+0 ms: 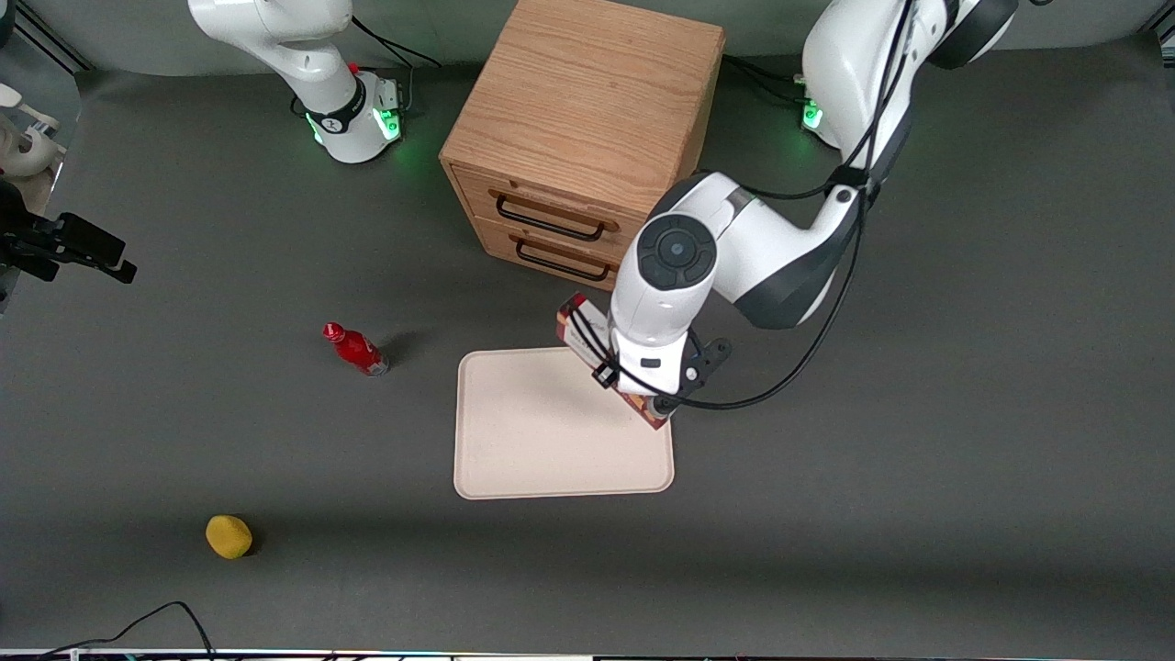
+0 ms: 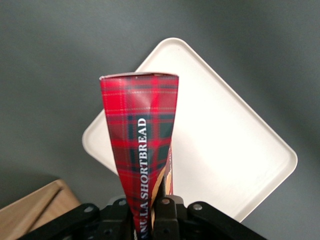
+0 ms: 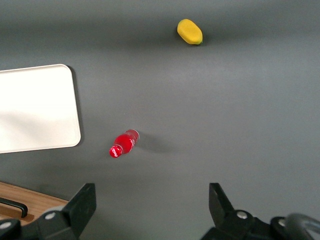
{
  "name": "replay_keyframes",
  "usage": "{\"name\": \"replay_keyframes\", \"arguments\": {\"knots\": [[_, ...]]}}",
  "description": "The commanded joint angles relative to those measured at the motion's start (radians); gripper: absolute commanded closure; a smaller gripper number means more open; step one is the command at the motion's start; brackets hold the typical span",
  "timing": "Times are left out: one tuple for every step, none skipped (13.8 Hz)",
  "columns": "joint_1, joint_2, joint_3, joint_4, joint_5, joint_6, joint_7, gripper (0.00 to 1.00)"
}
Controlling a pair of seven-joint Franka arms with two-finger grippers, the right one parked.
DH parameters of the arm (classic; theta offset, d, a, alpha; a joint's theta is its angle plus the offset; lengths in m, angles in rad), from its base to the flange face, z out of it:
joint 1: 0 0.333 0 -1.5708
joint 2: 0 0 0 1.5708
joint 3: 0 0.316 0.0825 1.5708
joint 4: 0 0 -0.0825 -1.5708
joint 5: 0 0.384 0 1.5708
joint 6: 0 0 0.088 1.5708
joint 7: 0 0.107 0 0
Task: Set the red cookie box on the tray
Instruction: 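Carry the held cookie box over the cream tray, then lower the cookie box onto the tray and open the left gripper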
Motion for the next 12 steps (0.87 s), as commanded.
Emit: {"name": "replay_keyframes", "arguments": {"knots": [[-0.021,0.048,0.012,0.053,0.047,-0.001,-0.027,0.86],[-0.041,0.068,0.010,0.053,0.108,-0.004,0.004,0.86],[-0.046,0.080,0.009,0.050,0.131,-0.001,0.040,0.86],[-0.049,0.101,0.009,0.051,0.136,0.005,0.065,0.86],[-0.052,0.115,0.010,0.049,0.139,0.034,0.081,0.86],[-0.052,0.125,0.010,0.049,0.141,0.051,0.100,0.86],[-0.052,0.131,0.009,0.049,0.141,0.054,0.139,0.86],[-0.052,0.132,0.009,0.045,0.141,0.056,0.182,0.87],[-0.051,0.140,0.010,0.043,0.141,0.056,0.215,0.87],[-0.049,0.146,0.012,0.037,0.141,0.057,0.242,0.87],[-0.049,0.160,0.012,0.039,0.139,0.062,0.257,0.87],[-0.049,0.168,0.012,0.037,0.141,0.091,0.259,0.87]]}}
